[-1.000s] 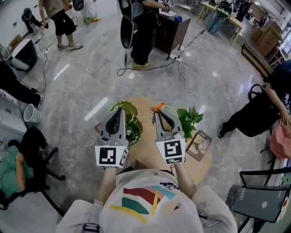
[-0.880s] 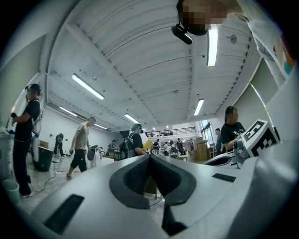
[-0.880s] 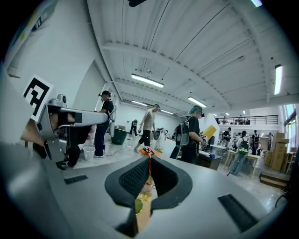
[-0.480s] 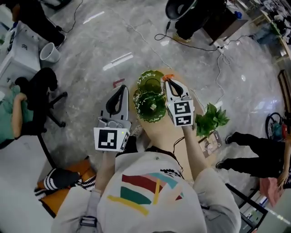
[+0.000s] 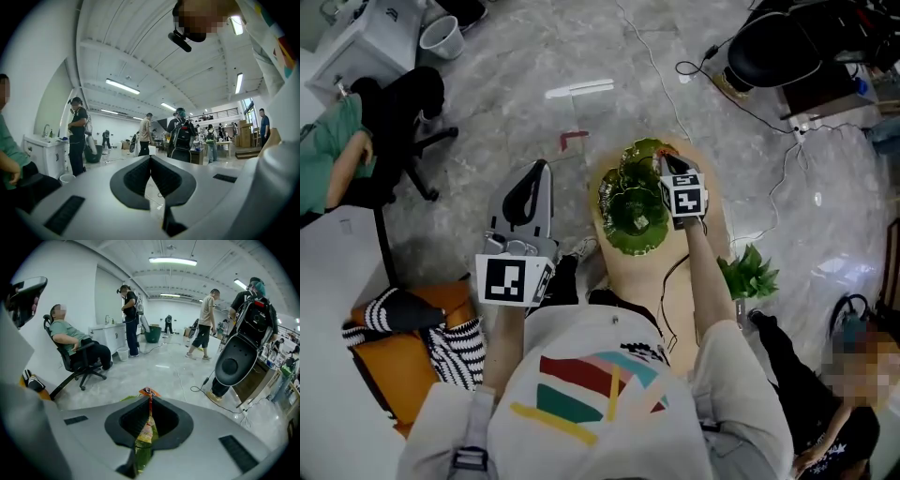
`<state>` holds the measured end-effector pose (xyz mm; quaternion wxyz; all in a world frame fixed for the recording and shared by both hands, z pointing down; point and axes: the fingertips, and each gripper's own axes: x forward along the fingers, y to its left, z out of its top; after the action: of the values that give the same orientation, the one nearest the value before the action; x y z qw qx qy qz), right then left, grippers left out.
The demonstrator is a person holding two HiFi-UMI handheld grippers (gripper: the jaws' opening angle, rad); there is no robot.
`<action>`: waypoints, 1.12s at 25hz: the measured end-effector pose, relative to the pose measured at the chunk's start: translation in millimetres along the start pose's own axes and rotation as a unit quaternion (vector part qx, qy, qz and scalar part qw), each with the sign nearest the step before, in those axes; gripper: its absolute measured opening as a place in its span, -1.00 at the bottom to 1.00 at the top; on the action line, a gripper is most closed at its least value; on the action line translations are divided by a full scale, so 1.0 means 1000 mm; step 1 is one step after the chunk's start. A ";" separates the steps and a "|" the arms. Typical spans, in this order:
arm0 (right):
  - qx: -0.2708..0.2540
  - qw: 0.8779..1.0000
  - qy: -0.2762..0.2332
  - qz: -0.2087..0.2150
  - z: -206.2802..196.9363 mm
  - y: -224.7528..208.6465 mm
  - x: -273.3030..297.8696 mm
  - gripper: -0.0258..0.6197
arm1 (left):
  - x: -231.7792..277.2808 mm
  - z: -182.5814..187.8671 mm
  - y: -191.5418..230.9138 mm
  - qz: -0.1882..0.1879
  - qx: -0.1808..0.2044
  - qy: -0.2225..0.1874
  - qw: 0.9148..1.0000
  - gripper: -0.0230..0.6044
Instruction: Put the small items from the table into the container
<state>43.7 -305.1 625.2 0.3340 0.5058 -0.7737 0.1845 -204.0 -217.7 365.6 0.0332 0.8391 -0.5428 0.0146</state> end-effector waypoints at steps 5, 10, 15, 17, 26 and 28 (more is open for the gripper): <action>0.003 1.000 -0.003 0.029 -0.002 0.011 0.010 -0.62 | 0.004 -0.001 0.002 0.003 -0.001 0.002 1.000 -0.90; 0.021 0.999 -0.031 0.031 0.006 0.010 -0.005 -0.20 | 0.009 0.004 -0.018 -0.019 0.007 -0.004 1.000 -0.90; 0.015 0.998 -0.065 0.015 0.027 0.001 -0.038 -0.20 | 0.007 0.016 -0.035 -0.040 0.015 -0.021 0.999 -0.90; 0.022 0.996 -0.082 0.009 0.038 -0.001 -0.062 -0.20 | 0.004 0.022 -0.041 -0.047 0.016 -0.029 0.998 -0.90; 0.066 0.943 -0.281 -0.166 0.114 -0.013 -0.286 -0.88 | 0.013 0.072 -0.099 -0.135 0.030 -0.093 0.986 -0.90; 0.060 0.926 -0.311 -0.204 0.112 -0.007 -0.335 -0.88 | 0.018 0.087 -0.120 -0.170 0.038 -0.111 0.978 -0.90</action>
<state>102.1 -157.2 309.8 0.0760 0.7041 -0.7060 -0.0082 -88.7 -191.2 274.9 -0.0570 0.9160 -0.3919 -0.0643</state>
